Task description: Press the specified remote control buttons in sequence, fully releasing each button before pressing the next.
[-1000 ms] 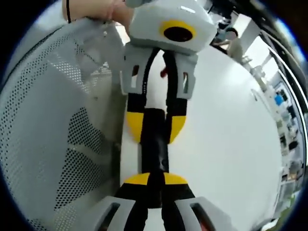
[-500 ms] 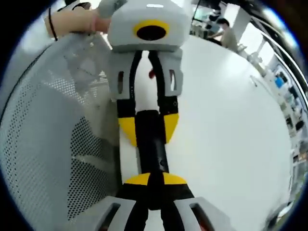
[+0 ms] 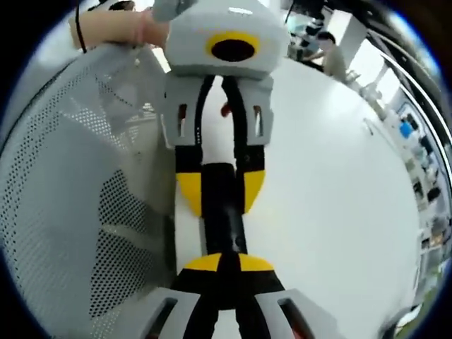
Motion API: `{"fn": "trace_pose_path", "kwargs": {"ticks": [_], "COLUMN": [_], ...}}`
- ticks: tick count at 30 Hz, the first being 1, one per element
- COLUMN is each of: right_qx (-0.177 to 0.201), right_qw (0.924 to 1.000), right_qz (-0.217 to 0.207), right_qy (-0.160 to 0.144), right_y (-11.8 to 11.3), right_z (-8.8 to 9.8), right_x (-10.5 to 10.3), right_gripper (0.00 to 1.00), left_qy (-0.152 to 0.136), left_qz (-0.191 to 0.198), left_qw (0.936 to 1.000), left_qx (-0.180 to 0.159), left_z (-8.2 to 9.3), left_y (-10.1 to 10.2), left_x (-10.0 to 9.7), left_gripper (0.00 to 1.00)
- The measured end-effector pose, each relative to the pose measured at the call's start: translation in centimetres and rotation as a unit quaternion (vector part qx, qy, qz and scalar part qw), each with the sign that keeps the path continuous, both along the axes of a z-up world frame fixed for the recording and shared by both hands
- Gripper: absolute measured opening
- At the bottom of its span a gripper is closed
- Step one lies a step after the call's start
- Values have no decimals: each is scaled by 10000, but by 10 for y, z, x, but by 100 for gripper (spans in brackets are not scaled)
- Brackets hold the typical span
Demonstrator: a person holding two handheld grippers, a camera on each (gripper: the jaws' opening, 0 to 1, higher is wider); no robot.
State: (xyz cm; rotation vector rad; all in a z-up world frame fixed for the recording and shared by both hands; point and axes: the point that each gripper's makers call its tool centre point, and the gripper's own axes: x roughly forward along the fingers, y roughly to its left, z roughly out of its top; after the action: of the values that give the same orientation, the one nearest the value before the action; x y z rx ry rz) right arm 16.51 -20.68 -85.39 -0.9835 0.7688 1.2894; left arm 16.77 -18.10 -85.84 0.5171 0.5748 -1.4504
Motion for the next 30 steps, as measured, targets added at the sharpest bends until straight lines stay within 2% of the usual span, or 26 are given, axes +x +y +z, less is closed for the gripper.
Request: {"fn": "trace_pose_path", "kwargs": {"ticks": [7,12,19,25,30], "right_qx": [72,161,252,271,23], "right_qw": [9989,9981,9987,9993,9993], "right_qz": [123,42,-79,-190,-317], "right_qy": [-445,-600,-443,-177,174], "right_y": [3,6,3,1,3], "right_z": [0,0,1,1,0], "right_x": [-2,0,1,1,2], "right_gripper": [0,0,0,0,0], "left_qy": [2,2,2,-34,-24], "left_qz": [2,9,3,-30,-27], "left_qw": [10000,10000,10000,10000,10000], "left_qx": [0,-3,-12,58,41], "left_z": [0,0,0,0,0], "left_y": [0,0,0,0,0], "left_x": [0,0,0,0,0], "left_gripper": [26,26,26,26,26]}}
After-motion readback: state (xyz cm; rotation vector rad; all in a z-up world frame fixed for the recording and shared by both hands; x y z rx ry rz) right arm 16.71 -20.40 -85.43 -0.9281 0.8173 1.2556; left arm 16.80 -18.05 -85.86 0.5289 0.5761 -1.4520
